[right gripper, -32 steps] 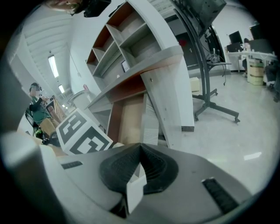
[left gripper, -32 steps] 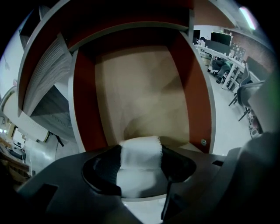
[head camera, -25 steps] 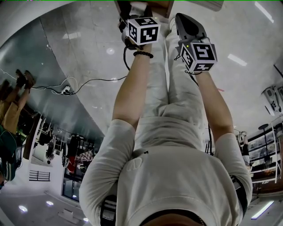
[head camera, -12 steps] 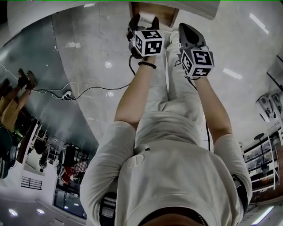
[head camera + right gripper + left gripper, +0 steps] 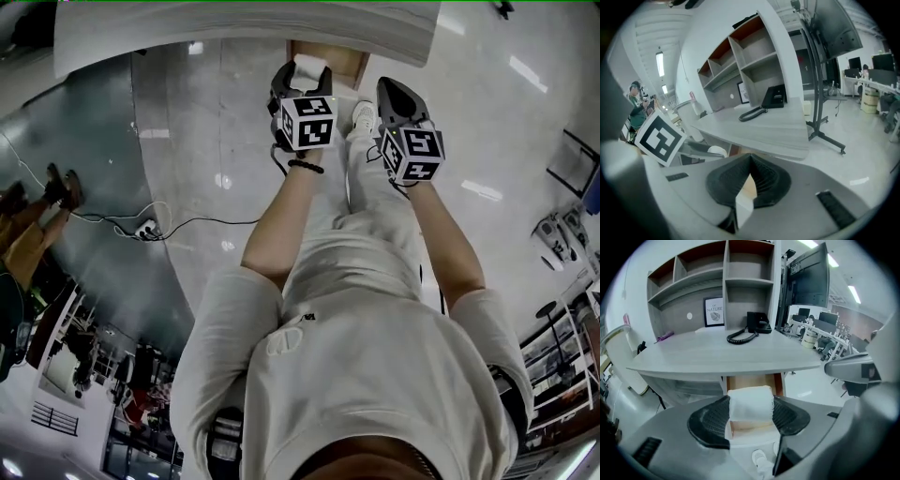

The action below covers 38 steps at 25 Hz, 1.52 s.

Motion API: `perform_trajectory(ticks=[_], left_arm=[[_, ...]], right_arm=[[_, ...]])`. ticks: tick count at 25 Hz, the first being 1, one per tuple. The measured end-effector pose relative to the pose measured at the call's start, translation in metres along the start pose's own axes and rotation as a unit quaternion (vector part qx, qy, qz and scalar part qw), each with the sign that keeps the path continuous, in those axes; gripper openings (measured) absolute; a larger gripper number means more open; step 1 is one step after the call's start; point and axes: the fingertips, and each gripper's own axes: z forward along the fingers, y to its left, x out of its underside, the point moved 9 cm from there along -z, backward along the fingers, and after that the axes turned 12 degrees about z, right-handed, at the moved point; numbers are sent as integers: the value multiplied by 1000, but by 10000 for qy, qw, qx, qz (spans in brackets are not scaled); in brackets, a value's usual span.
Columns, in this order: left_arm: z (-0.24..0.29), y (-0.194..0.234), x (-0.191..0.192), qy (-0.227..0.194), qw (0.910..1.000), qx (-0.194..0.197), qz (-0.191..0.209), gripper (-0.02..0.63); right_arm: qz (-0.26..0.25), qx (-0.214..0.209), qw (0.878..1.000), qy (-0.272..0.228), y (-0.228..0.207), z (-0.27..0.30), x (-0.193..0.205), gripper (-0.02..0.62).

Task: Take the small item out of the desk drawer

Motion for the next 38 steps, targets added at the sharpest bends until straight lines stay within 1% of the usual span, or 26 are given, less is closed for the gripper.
perform_trajectory(ticks=[4,9,16,21,24,28,33,38], left_arm=[[-34,13,-27,-344,9994,55,-78,265],[-75,23,-59,-813,9967,33,-8,265],[-127,28,-87,-1235,9923,-20,-59,265],[-157,36,-104,-1592,9872,-78,63,265],[-177,40,-118,-1858,9824,-99,170,265],[-204,47,-136,-2184,9754,-137,277,265],[-237,55,-166,-2759,9606,-163,305,265],[-276,56,-186,-3157,9480,-208,338,265]], right_arm=[[-77,5,9997,-251,13,-20,-31,0],[-91,38,9986,-518,20,-48,-64,0],[-122,95,9960,-880,30,-89,-99,0],[-247,181,9912,-1287,30,-121,-129,0],[-271,270,9876,-1524,27,-141,-147,0],[-371,287,9826,-1797,30,-167,-171,0],[-367,333,9708,-2346,29,-203,-199,-1],[-492,334,9626,-2642,31,-238,-218,0]])
